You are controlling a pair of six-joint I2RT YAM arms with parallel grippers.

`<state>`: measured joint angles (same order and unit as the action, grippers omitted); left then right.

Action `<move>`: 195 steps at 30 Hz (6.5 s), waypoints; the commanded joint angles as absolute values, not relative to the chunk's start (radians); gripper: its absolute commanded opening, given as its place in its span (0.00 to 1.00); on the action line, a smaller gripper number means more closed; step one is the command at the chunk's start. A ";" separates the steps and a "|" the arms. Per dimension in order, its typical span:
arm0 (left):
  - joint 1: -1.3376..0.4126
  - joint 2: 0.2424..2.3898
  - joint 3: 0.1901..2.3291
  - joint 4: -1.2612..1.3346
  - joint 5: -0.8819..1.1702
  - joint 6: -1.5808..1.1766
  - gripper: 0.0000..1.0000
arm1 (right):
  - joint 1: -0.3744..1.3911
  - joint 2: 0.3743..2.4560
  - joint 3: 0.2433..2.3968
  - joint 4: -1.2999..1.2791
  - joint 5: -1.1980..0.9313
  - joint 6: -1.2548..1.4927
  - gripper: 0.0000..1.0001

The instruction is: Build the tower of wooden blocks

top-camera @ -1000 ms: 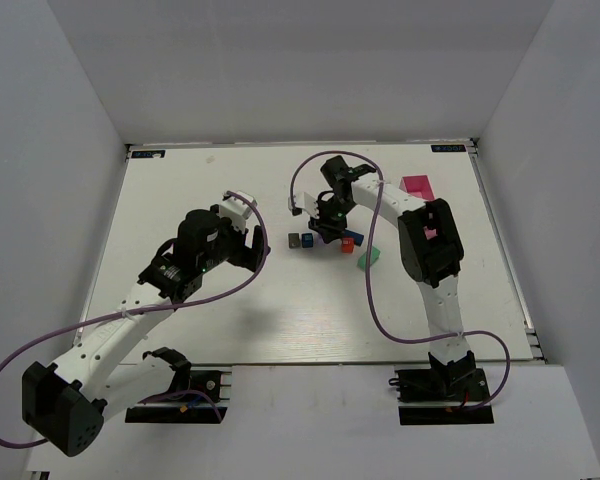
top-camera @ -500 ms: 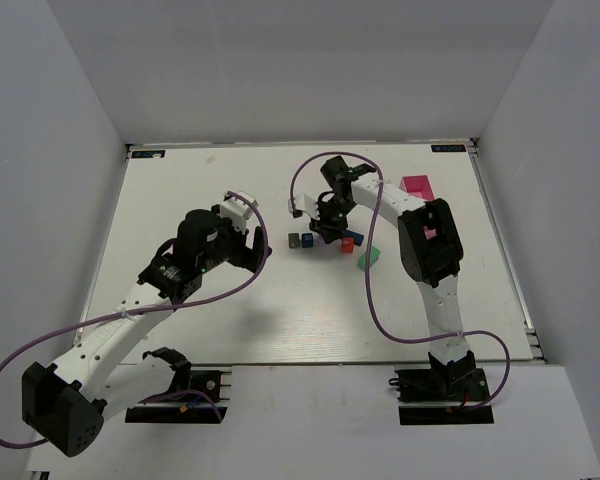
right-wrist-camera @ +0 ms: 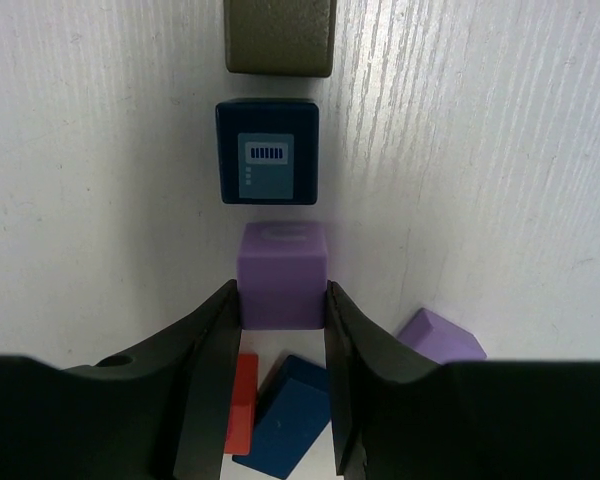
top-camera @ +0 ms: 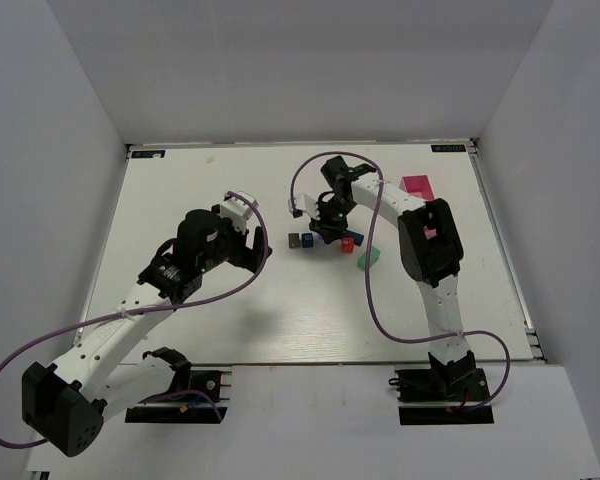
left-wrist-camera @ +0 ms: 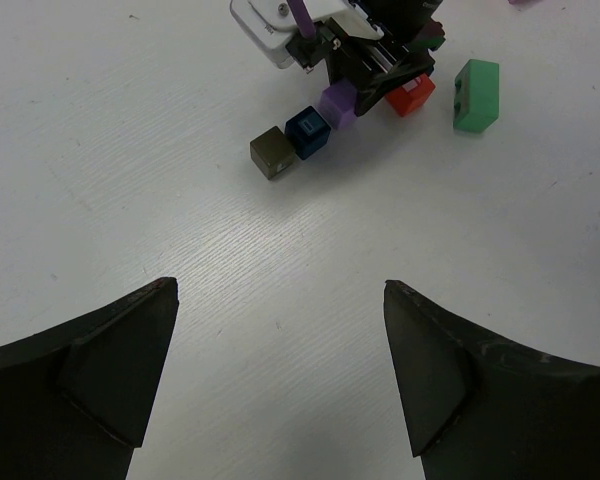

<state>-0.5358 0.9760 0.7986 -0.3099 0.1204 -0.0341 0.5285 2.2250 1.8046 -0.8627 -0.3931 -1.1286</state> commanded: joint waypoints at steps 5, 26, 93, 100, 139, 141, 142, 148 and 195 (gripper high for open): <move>-0.531 0.956 0.827 -0.298 0.138 -0.032 0.94 | 0.540 2.230 1.821 -0.882 -0.419 -1.120 0.20; -0.531 0.946 0.827 -0.298 0.129 -0.032 0.94 | 0.548 2.230 1.818 -0.870 -0.387 -1.111 0.22; -0.522 0.937 0.798 -0.273 0.100 -0.032 0.66 | 0.519 1.694 1.504 -0.506 0.052 -0.751 0.90; -0.522 1.095 0.845 -0.333 0.066 -0.041 0.10 | 0.445 1.418 1.152 -0.376 -0.080 -0.467 0.77; -0.528 1.114 0.960 -0.313 0.157 -0.021 0.83 | 0.419 1.701 1.290 -0.460 -0.402 -0.891 0.47; -0.528 1.100 0.951 -0.313 0.147 -0.021 0.83 | 0.414 1.718 1.290 -0.459 -0.382 -0.911 0.47; -0.528 1.091 0.951 -0.313 0.147 -0.021 0.83 | 0.416 1.727 1.296 -0.453 -0.368 -0.908 0.44; -0.528 1.081 0.951 -0.304 0.138 -0.021 0.85 | 0.420 1.815 1.393 -0.471 -0.290 -0.830 0.19; -0.528 1.081 0.942 -0.304 0.149 -0.021 0.87 | 0.437 2.210 1.755 -0.561 -0.264 -0.762 0.69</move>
<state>-0.5316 1.1057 0.9417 -0.3134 0.1318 -0.0162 0.4316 2.1933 1.7245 -0.5549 -0.2535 -0.7521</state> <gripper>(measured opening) 0.869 0.695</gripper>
